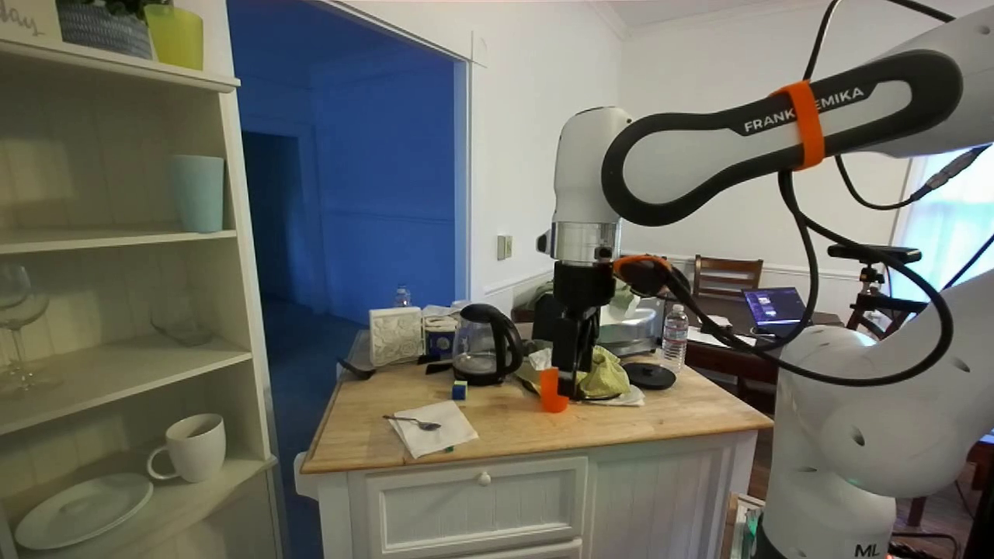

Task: Open the top drawer

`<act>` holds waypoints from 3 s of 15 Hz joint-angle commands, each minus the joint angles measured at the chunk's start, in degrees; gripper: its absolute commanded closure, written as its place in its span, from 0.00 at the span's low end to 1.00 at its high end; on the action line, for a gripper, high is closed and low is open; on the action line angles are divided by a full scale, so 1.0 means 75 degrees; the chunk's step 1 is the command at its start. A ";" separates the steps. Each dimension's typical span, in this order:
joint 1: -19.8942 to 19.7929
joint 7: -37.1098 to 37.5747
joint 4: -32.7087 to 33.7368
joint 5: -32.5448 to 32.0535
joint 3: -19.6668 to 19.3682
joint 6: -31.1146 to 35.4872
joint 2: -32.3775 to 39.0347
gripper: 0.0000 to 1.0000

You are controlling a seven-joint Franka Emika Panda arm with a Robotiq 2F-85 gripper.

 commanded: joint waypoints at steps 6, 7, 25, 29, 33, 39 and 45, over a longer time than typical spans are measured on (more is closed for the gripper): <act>-0.0720 0.2294 -0.0017 0.0406 0.0780 0.3833 0.1381 0.00; -0.0896 0.2552 -0.0017 0.0279 0.0935 0.4450 0.1645 0.00; -0.6623 0.7907 -0.0040 -0.4193 0.5308 0.6998 0.3665 0.00; -0.6617 0.7893 -0.0029 -0.4193 0.5293 0.6999 0.3665 0.00; -0.7436 0.8433 0.0234 -0.4515 0.5889 0.6673 0.4396 0.00; -0.8280 0.8470 0.0102 -0.4678 0.6473 0.6715 0.5463 0.00; -0.8703 0.8934 0.0077 -0.5276 0.6641 0.7062 0.6437 0.00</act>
